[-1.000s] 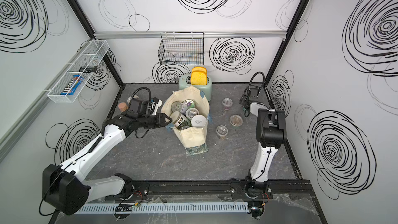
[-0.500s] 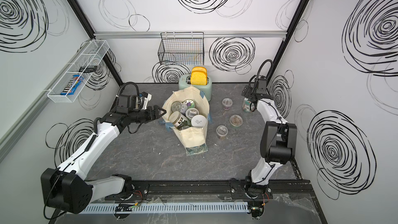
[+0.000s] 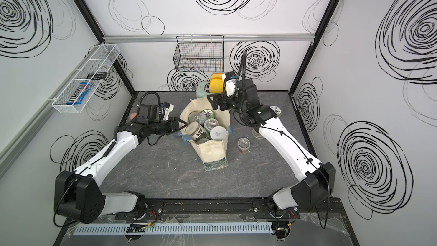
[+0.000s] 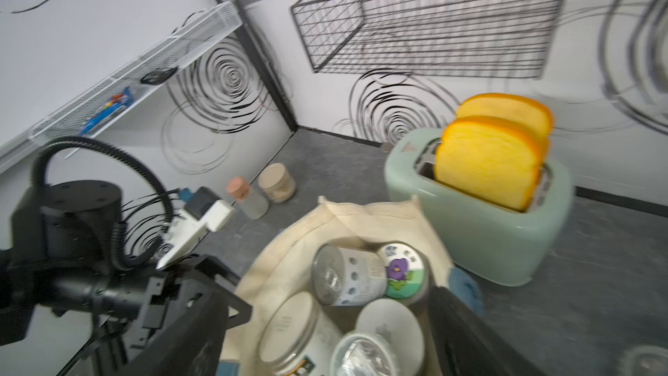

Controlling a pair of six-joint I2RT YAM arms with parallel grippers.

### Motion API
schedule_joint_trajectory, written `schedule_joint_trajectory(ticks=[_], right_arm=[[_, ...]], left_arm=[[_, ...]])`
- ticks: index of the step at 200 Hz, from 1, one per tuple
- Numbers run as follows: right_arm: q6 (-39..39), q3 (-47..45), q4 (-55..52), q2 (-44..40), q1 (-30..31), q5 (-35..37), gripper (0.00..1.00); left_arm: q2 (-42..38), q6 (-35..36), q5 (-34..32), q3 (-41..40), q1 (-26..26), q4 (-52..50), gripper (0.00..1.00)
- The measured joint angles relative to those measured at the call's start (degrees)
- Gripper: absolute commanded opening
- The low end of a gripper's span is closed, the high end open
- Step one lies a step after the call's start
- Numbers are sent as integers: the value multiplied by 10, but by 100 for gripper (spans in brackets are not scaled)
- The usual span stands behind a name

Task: Take out the seed jars from the canvas bag
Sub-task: Pick up the seed jar from the canvas bag.

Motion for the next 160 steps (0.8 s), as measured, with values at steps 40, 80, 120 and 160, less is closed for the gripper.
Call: schedule_joint_trajectory(ticks=[40, 80, 120, 160], right_arm=[[-3, 84, -134, 96, 47, 66, 94], [-11, 108, -254, 152, 48, 131, 98], [-21, 152, -306, 198, 56, 161, 99], [-25, 174, -336, 239, 70, 170, 98]], left_arm=[[-8, 11, -26, -8, -36, -5, 83], [-30, 20, -79, -10, -114, -35, 81], [-33, 26, -143, -15, -181, -52, 80], [-38, 26, -164, -29, -185, -48, 80]])
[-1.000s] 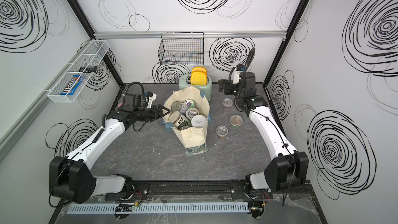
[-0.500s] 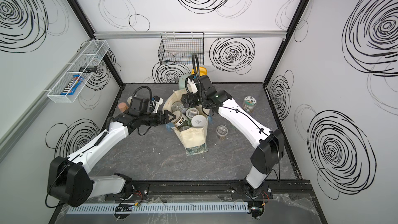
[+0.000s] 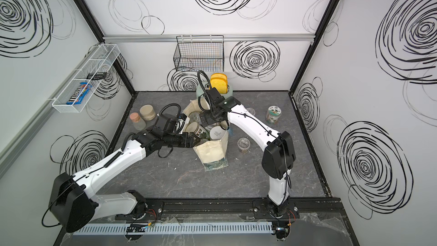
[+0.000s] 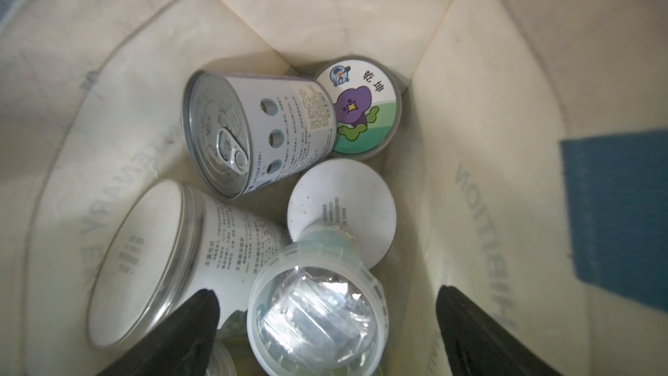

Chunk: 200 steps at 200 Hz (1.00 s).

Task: Take out the seed jars from the canvas bag
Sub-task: Pick up the seed jar from the canvas bag.

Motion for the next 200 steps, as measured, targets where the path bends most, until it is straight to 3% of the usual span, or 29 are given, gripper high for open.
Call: schedule_joint_trajectory(ticks=[54, 82, 117, 200], right_arm=[[12, 37, -39, 74, 9, 37, 100], [16, 37, -42, 76, 14, 50, 94], [21, 38, -44, 76, 16, 63, 74], [26, 81, -56, 50, 16, 51, 72]], left_arm=[[0, 0, -4, -1, 0, 0, 80], [0, 0, -4, -1, 0, 0, 80], [0, 1, -5, -1, -1, 0, 80], [0, 1, -6, -1, -1, -1, 80]])
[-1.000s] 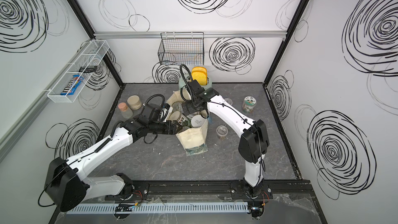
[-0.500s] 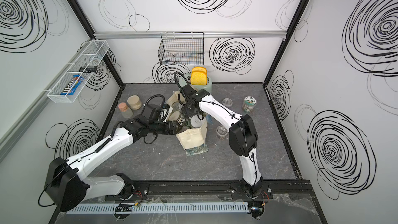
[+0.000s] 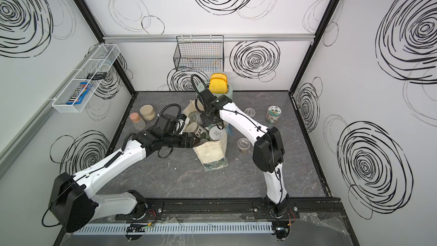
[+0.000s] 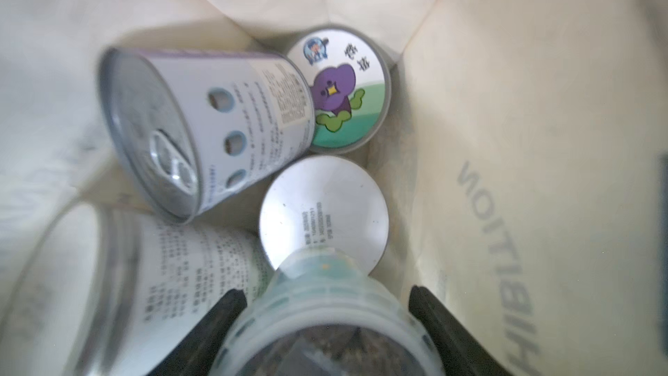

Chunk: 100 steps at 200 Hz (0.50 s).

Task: Take out the seed jars from the canvas bag
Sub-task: Pick up the seed jar from the canvas bag, then place the seed jar at the center of the board.

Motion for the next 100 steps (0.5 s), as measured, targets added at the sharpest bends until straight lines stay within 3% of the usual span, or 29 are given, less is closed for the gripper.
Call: schedule_joint_trajectory(ticks=[100], right_arm=[[1, -54, 100, -229, -5, -25, 70]], left_arm=[[-3, 0, -2, 0, 0, -1, 82]])
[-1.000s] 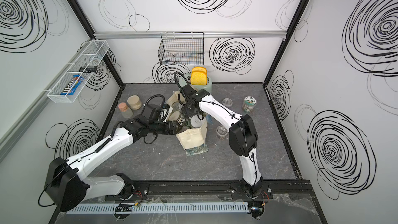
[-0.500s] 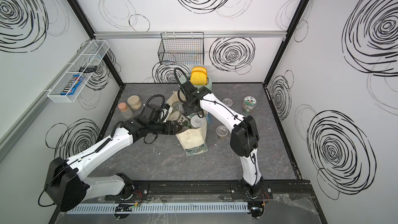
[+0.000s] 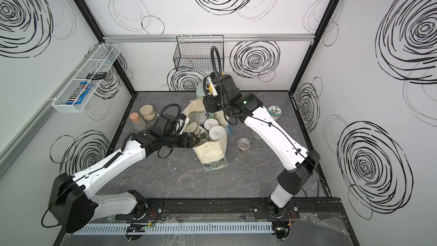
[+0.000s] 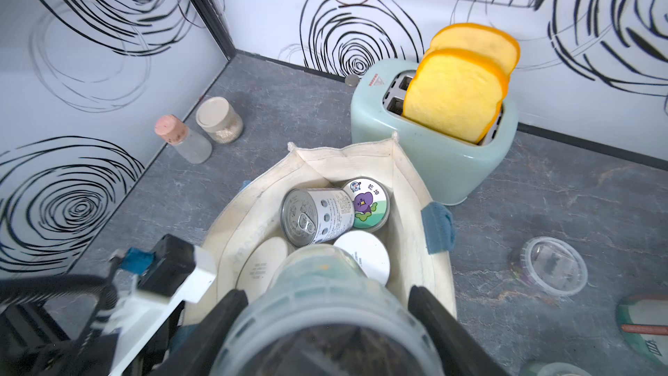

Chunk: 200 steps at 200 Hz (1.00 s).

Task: Take out the seed jars from the canvas bag
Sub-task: Place the seed jar at the center of the board.

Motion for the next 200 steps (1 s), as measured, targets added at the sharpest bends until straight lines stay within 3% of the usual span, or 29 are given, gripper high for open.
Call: schedule_joint_trajectory(ticks=[39, 49, 97, 123, 160, 200], right_arm=[[16, -179, -12, -156, -32, 3, 70], [26, -245, -20, -207, -54, 1, 70], [78, -498, -43, -365, -142, -14, 70], [110, -601, -26, -379, -150, -36, 69], [149, -656, 26, -381, -151, -50, 67], [195, -677, 60, -350, -138, -44, 71]], left_arm=[[-10, 0, -2, 10, 0, -13, 100], [-16, 0, -5, 17, 0, -18, 96], [-39, 11, -7, 54, 38, -52, 96], [-37, 25, -5, 73, 89, -71, 96], [-10, 43, 3, 110, 151, -72, 100], [64, 52, 29, 115, 175, -59, 78]])
